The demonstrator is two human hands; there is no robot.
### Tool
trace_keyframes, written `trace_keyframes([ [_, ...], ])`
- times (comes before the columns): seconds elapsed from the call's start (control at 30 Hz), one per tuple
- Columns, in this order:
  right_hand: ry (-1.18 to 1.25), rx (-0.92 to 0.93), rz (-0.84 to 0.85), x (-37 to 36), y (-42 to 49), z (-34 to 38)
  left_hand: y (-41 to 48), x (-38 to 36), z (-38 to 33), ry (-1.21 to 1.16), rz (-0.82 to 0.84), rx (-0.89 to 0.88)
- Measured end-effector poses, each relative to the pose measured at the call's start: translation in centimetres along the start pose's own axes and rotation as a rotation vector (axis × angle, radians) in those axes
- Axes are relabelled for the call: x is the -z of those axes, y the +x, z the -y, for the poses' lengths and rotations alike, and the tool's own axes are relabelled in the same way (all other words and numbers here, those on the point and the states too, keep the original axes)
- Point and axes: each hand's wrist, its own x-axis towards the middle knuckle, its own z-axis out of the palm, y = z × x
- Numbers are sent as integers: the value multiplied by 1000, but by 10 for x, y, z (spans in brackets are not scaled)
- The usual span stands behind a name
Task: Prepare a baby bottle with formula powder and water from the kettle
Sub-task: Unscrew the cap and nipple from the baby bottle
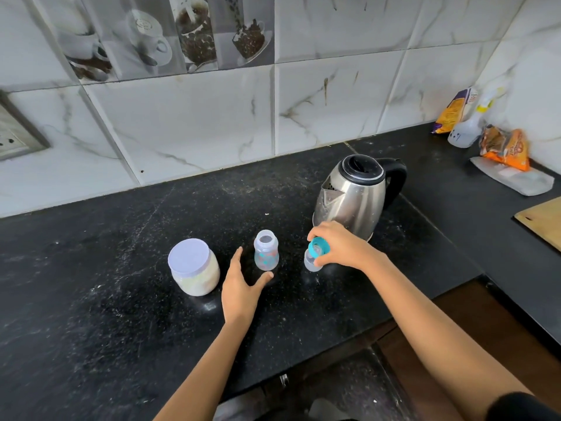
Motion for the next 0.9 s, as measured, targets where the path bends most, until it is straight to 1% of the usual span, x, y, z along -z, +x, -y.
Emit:
trace_keyframes([
  [0.17, -42, -21, 48, -13, 7, 0, -29, 24, 0, -2, -57, -146],
  [0.23, -55, -11, 48, -12, 9, 3, -40, 40, 5, 21, -111, -200],
  [0.33, -67, 84, -57, 4, 16, 21, -43, 66, 12, 66, -296, -271],
  [0.4, 0, 186, -166, 14, 26, 49, -35, 84, 17, 65, -381, -231],
  [0.47, 89, 309, -232, 16, 38, 85, -23, 97, 25, 45, -360, -137],
  [0.53, 114, 380, -189, 6, 50, 127, -12, 106, 34, 2, -287, -47],
  [0.63, -58, 388, -61, -27, 70, 175, 2, 110, 43, -36, -175, 15],
  [0.73, -259, 385, 24, -55, 86, 203, 12, 109, 44, -52, -81, 44],
  [0.8, -350, 415, 34, -66, 93, 211, 17, 108, 44, -56, -67, 68],
  [0.9, -423, 485, -38, -74, 100, 212, 21, 105, 44, -60, -95, 117],
])
